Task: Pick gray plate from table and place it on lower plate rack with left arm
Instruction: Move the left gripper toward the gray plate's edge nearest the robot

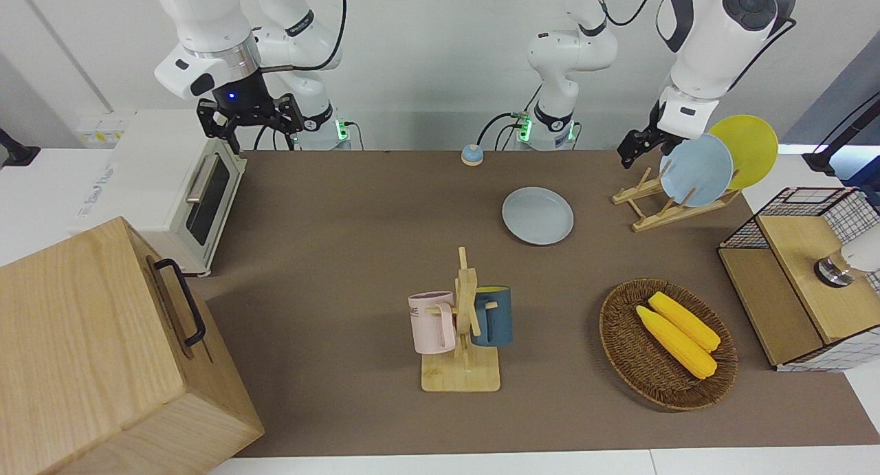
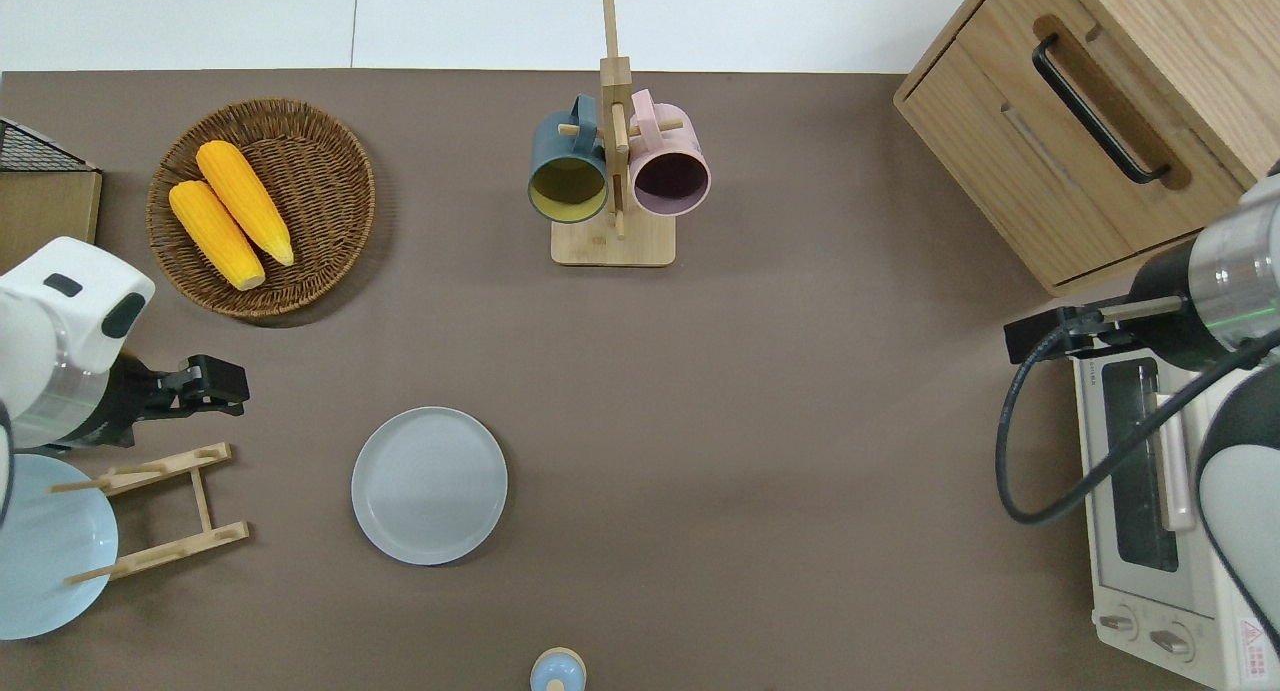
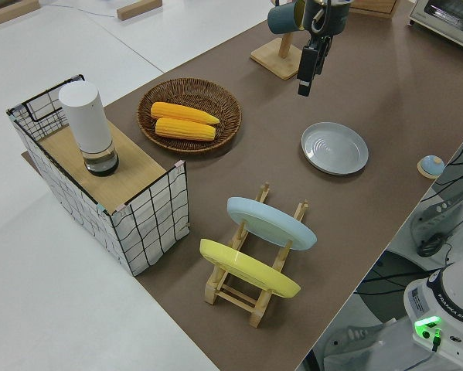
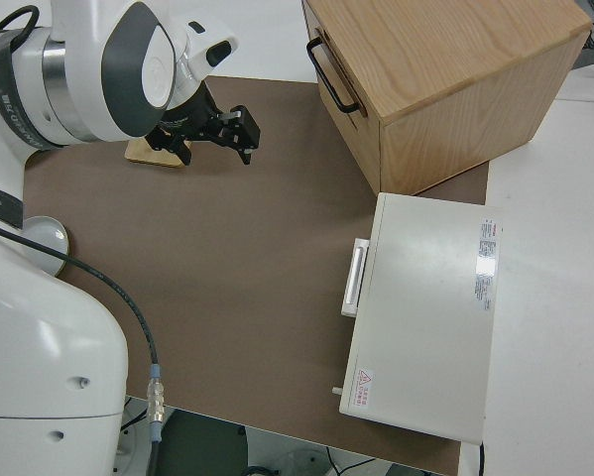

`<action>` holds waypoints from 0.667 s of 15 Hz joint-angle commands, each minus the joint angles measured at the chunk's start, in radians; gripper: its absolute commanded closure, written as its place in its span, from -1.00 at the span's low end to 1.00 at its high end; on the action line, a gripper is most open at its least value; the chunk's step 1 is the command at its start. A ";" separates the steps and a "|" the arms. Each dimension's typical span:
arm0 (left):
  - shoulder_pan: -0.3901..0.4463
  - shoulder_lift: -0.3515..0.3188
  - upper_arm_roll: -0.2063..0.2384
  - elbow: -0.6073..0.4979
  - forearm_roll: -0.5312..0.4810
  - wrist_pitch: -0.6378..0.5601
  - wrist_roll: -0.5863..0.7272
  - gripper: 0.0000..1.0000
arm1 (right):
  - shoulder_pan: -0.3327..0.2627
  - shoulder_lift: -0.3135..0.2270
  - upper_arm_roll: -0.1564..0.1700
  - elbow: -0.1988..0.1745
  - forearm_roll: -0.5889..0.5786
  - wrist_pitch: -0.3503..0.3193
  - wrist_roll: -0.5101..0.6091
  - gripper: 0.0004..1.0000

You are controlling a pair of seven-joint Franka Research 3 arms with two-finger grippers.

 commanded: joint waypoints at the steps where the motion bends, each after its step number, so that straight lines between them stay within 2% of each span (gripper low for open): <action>1: -0.007 -0.097 -0.022 -0.223 0.008 0.204 0.009 -0.98 | -0.019 -0.001 0.017 0.009 -0.001 -0.014 0.012 -0.97; 4: -0.005 -0.137 -0.036 -0.358 0.017 0.358 0.009 -0.97 | -0.019 -0.001 0.017 0.009 -0.001 -0.013 0.012 -0.97; 10: -0.002 -0.149 -0.038 -0.522 0.047 0.488 0.007 -0.97 | -0.020 -0.003 0.017 0.009 -0.001 -0.013 0.012 -0.97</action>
